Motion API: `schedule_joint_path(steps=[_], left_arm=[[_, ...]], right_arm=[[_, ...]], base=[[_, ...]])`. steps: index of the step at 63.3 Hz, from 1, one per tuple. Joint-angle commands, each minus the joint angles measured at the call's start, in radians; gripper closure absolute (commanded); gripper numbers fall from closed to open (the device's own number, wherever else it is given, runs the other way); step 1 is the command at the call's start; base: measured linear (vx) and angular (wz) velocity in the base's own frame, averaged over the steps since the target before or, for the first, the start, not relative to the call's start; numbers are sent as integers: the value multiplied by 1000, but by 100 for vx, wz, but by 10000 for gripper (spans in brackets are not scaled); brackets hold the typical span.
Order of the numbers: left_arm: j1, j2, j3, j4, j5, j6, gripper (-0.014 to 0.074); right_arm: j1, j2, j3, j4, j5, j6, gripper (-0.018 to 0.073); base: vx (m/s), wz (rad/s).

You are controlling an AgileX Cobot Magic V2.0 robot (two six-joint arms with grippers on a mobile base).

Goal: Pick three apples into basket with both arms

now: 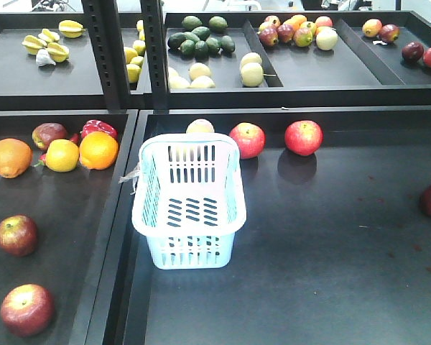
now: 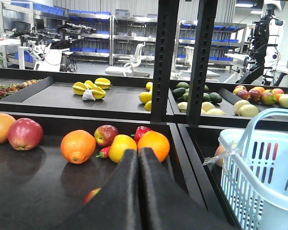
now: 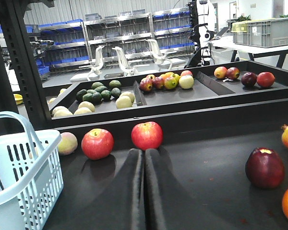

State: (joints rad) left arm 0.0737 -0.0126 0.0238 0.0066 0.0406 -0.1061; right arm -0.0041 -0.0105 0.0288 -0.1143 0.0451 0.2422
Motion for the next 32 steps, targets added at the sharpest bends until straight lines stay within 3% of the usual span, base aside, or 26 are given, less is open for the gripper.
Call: schedule_joint_path(steps=[1, 9, 15, 20, 32], left_arm=[[-5, -14, 24, -7, -81, -2, 603], [-5, -14, 24, -63, -80, -75, 603], [-5, -14, 24, -240, -79, -270, 603], [-5, -14, 24, -339, -78, -370, 603], [-5, -14, 23, -442, -104, -404, 603]], right_arm=[[-5, -11, 14, -11, -73, -5, 561], [-5, -11, 14, -11, -73, -5, 561], [-5, -11, 14, -11, -73, -5, 561], [-5, -11, 14, -11, -73, -5, 561], [-5, -11, 14, -11, -73, -5, 561]], base=[[0, 0], [0, 0], [0, 0], [0, 0], [0, 0]])
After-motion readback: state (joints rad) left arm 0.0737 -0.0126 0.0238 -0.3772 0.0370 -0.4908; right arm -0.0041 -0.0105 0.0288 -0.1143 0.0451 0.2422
